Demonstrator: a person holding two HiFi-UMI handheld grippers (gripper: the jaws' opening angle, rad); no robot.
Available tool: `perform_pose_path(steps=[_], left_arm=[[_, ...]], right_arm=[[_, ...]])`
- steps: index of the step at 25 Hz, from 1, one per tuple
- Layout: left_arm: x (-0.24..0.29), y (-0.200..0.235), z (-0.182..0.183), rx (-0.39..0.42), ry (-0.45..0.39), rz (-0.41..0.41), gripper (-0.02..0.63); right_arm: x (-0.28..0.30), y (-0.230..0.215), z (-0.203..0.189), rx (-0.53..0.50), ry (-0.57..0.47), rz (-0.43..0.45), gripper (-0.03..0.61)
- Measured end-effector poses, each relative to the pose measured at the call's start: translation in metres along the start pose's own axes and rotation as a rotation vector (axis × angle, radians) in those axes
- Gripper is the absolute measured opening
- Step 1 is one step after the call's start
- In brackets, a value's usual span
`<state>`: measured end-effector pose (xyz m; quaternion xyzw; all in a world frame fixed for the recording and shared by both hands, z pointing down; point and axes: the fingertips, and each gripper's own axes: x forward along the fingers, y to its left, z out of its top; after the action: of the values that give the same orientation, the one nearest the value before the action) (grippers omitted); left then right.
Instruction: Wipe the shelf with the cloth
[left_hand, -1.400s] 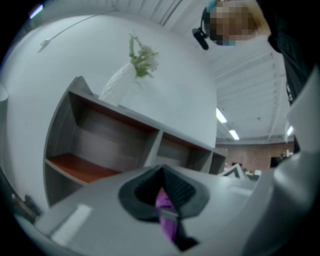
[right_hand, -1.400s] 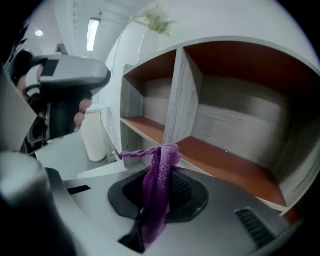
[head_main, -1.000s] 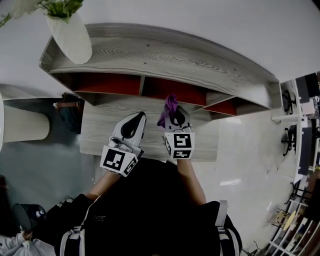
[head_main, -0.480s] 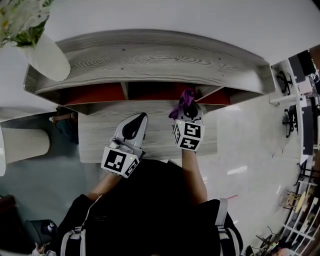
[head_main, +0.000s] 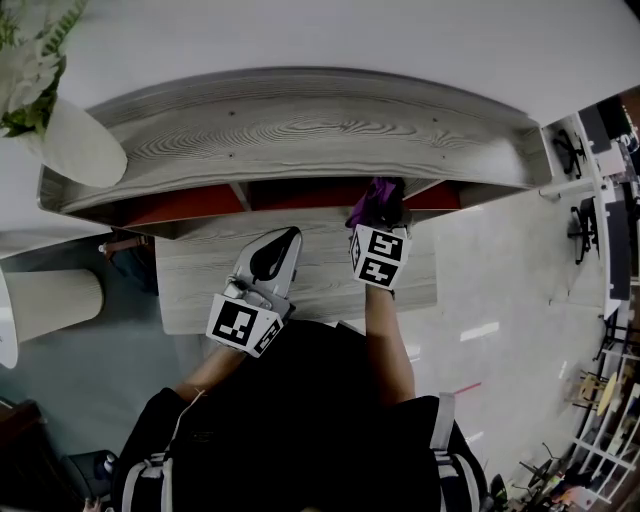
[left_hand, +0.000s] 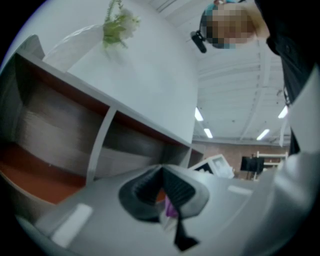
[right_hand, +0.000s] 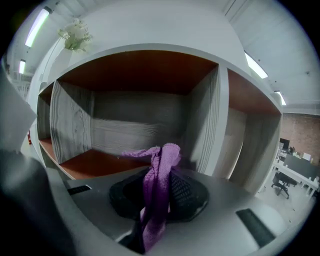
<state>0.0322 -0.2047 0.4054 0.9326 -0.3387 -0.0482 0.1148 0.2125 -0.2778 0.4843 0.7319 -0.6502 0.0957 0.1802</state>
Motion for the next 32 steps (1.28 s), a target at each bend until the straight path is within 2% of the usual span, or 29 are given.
perform_pose_path(steps=[15,24,32], left_arm=[[0.023,0.015,-0.010,-0.014,0.031,-0.018,0.005],[0.021,0.018,-0.011,-0.017,0.021,-0.026,0.005],[0.007,0.026,-0.007,-0.018,0.001,0.012,0.005]], right_arm=[[0.043,0.008,-0.015,-0.166,0.164,-0.029,0.049],[0.062,0.022,-0.015,-0.294,0.231,-0.005,0.049],[0.077,0.049,-0.007,-0.361,0.229,0.071,0.049]])
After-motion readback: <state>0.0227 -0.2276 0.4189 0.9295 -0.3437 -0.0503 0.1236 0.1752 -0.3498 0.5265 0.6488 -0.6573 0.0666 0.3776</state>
